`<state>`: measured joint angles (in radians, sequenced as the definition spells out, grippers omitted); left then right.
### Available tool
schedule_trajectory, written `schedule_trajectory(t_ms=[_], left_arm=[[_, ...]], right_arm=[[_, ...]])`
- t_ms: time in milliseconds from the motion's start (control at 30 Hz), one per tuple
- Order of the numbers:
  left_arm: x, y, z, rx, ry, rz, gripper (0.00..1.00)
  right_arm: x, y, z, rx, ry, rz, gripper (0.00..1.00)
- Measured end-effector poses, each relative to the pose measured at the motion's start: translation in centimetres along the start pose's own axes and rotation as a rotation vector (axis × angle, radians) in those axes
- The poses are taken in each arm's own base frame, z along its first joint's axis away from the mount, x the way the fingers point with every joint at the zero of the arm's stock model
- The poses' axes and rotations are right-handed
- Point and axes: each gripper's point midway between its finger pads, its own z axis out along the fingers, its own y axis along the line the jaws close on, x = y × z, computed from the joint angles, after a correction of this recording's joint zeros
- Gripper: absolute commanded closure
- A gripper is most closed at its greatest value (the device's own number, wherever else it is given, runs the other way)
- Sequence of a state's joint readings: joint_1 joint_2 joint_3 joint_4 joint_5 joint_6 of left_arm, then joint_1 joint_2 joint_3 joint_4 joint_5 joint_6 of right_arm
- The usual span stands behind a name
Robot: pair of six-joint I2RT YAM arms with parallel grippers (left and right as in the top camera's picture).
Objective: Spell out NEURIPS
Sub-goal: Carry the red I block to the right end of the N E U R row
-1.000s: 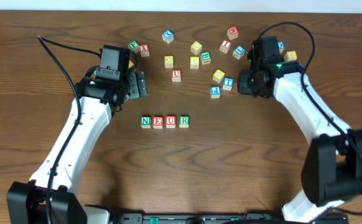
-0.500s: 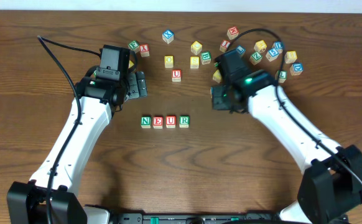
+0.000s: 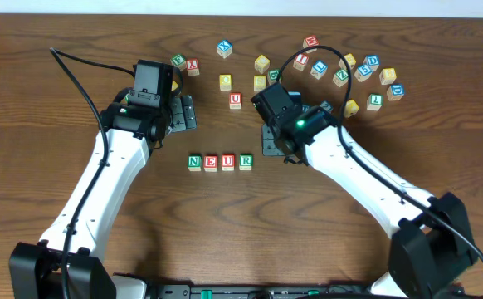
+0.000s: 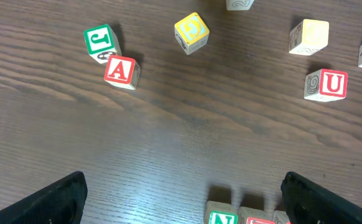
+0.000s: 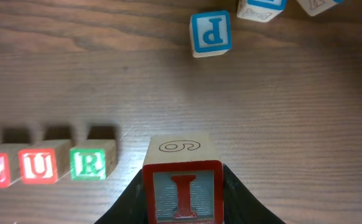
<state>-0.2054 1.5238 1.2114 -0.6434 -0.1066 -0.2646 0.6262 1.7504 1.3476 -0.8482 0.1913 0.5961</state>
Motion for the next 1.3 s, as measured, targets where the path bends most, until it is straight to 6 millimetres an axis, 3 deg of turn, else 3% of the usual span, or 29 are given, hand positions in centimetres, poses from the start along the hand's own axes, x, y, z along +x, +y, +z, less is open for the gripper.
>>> schedule_trajectory(t_ms=[267,733,1300], left_arm=[[0.0,0.0,0.0,0.0,0.0,0.0,0.02],[0.0,0.0,0.0,0.0,0.0,0.0,0.02],[0.0,0.0,0.0,0.0,0.0,0.0,0.02]], right_arm=[[1.4,0.1,3.0,0.05,0.062,-0.019,0.76],[1.1,2.5,3.1,-0.001,0.013,-0.034,0.75],[4.8,3.9,5.1,-0.025,0.03,-0.07,0.75]])
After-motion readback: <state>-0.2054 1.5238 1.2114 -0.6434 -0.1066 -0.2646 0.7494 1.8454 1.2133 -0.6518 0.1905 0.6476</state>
